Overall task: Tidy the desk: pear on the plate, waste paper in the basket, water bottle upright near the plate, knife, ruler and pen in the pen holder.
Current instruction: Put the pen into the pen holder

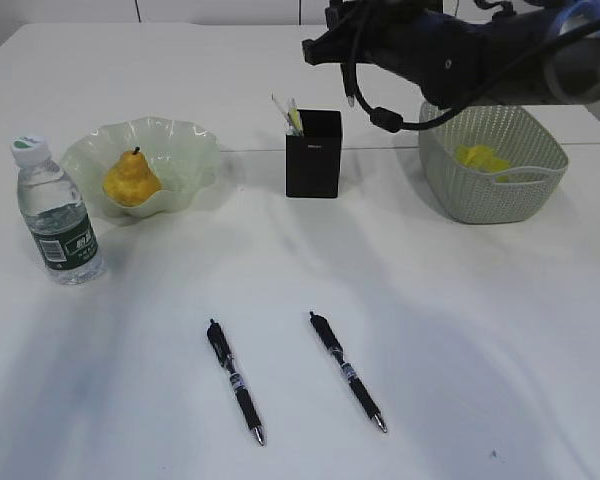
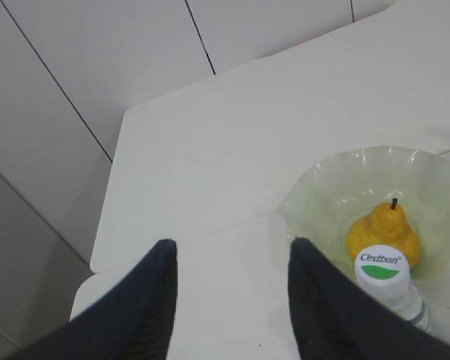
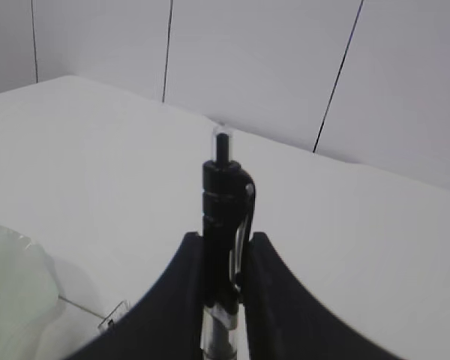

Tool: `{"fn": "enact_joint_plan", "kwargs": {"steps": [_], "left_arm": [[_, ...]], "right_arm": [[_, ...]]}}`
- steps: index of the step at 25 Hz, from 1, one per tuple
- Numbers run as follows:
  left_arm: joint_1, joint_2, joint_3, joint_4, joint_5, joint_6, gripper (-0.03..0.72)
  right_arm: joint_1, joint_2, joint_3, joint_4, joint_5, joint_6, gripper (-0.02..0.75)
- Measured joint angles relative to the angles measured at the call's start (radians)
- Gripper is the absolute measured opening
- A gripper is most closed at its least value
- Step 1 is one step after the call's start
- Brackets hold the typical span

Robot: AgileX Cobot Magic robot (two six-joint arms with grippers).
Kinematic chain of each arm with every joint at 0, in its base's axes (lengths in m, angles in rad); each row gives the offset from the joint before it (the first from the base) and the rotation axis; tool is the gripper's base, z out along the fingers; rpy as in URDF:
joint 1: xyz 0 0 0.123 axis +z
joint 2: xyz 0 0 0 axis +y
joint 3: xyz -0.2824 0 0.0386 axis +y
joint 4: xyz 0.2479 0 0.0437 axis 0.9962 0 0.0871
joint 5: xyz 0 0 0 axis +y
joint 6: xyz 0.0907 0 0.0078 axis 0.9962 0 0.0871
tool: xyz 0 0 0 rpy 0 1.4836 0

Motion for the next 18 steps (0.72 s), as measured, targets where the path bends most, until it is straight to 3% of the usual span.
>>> {"fn": "enact_joint_plan", "kwargs": {"steps": [11, 18], "left_arm": [[0.0, 0.0, 0.0, 0.002, 0.0, 0.0, 0.341], [0.0, 0.0, 0.0, 0.007, 0.0, 0.0, 0.341]], "right_arm": [[0.003, 0.079, 0.0, -0.009, -0.171, 0.071, 0.092], [0.003, 0.16, -0.068, -0.124, -0.213, 0.176, 0.092]]}}
